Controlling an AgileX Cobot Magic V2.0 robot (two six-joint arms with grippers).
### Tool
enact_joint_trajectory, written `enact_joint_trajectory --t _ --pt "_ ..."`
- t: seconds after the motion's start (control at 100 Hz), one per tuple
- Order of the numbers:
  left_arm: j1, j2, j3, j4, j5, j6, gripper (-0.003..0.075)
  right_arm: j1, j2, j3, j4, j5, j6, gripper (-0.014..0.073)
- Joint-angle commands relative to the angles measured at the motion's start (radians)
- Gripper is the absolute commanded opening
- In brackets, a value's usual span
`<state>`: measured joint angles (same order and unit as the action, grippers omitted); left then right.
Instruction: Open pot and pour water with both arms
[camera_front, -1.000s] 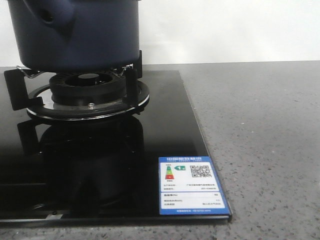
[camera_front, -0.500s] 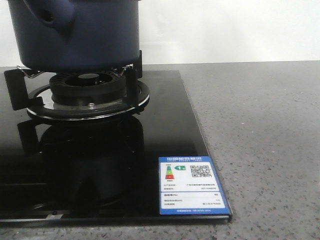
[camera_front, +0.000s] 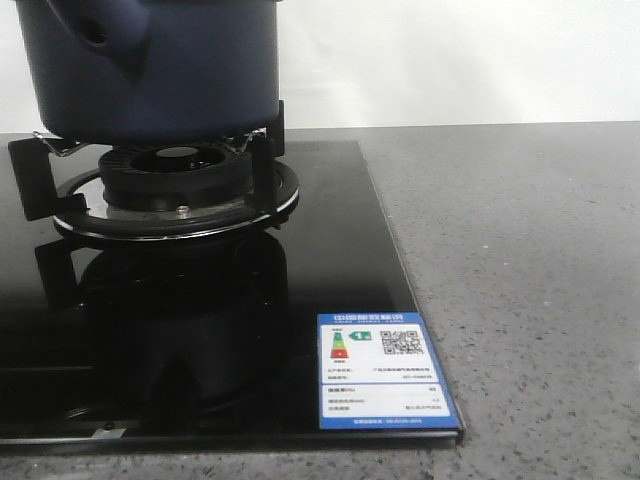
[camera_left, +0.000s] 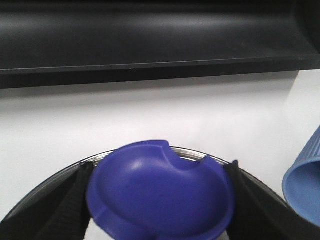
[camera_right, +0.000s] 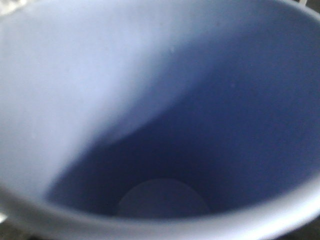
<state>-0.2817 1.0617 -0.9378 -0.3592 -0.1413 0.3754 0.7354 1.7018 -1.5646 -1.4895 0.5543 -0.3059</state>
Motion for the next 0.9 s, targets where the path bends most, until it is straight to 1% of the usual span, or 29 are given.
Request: enact_joint_trajectory --t 0.0,0.75,0.85,0.89 --pt "-0.001 -0.023 -0.036 0.004 -0.111 0.0 0.0393 0.004 -0.049 -0.039 -0.076 -0.015 -0.001 0.0348" --pt "-0.001 -0.023 -0.036 0.004 -0.111 0.0 0.0393 0.004 -0.049 -0.039 -0.079 -0.023 0.006 0.0348" --pt "-0.001 -0.023 -0.036 0.004 -0.111 0.0 0.0393 0.004 -0.049 -0.039 -0.058 -0.01 0.009 0.0348" --pt "-0.001 -0.023 -0.036 0.004 -0.111 0.0 0.0393 0.004 -0.049 -0.039 -0.032 -0.008 0.011 0.0348"
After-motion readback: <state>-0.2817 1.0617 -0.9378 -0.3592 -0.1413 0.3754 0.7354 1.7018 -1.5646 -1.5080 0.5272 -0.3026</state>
